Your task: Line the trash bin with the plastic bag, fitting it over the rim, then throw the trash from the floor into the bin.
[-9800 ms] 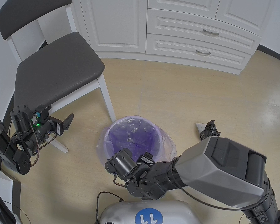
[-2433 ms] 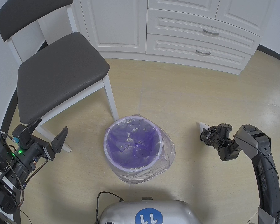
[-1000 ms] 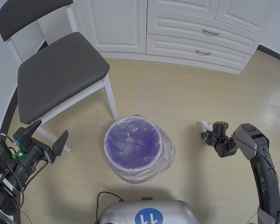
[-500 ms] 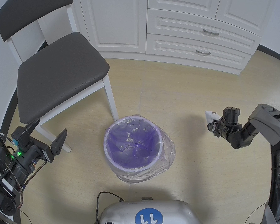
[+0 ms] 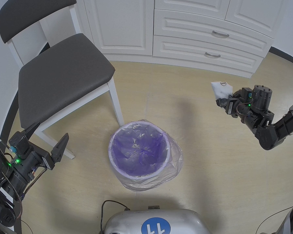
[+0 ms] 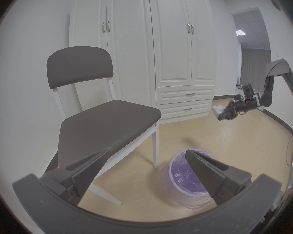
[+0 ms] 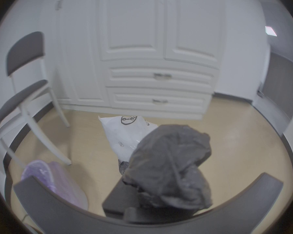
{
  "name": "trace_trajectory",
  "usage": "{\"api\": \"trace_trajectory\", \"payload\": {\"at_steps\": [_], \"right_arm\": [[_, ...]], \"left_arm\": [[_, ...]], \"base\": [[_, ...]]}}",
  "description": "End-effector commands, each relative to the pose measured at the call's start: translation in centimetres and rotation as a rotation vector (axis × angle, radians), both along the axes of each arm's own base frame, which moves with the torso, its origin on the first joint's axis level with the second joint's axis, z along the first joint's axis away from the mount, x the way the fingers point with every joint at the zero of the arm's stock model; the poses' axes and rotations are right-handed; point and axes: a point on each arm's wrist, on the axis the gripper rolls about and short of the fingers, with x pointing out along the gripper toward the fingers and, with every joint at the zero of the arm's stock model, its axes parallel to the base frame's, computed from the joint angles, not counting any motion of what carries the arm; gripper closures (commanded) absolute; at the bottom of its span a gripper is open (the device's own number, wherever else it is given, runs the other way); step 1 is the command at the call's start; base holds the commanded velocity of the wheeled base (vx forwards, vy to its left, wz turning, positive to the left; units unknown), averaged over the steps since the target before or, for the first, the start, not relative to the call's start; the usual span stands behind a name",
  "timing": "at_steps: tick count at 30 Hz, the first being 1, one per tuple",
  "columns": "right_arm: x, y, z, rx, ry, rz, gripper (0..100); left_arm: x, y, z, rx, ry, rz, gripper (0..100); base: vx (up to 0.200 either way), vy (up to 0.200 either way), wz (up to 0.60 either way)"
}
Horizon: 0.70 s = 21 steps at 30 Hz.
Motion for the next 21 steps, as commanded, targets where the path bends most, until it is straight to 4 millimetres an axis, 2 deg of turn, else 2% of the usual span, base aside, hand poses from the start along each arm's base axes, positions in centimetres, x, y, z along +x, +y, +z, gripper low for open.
{"api": "trace_trajectory", "payload": {"at_steps": [1, 2, 5, 9, 12, 13, 21], "right_arm": [[-4.0, 4.3, 4.1, -0.069, -0.162, 0.171, 100], [-4.2, 4.5, 4.1, -0.072, -0.166, 0.178, 100], [-5.6, 7.7, 4.3, -0.053, -0.273, 0.279, 100], [-7.8, 10.9, 4.5, -0.008, -0.39, 0.392, 100], [-9.3, 13.2, 2.9, -0.003, -0.357, 0.476, 100], [-10.1, 14.4, 1.8, -0.008, -0.326, 0.519, 100], [-11.4, 18.5, -2.6, -0.039, -0.168, 0.632, 100]], "left_arm": [[-0.3, 0.0, 0.0, 0.019, -0.003, -0.003, 0], [-0.3, 0.0, -0.1, 0.021, -0.001, -0.003, 0], [-0.1, -0.1, -0.3, 0.036, 0.008, -0.001, 0], [-0.1, -0.1, 0.0, 0.046, -0.01, -0.001, 0], [-0.2, 0.0, 0.2, 0.055, -0.025, 0.0, 0], [-0.2, 0.0, 0.2, 0.066, -0.031, 0.0, 0], [-1.9, 0.3, 1.8, 0.117, -0.145, 0.006, 0]], "base": [[0.0, 0.0, 0.0], [0.0, 0.0, 0.0], [0.0, 0.0, 0.0], [0.0, 0.0, 0.0], [0.0, 0.0, 0.0], [0.0, 0.0, 0.0], [0.0, 0.0, 0.0]]}}
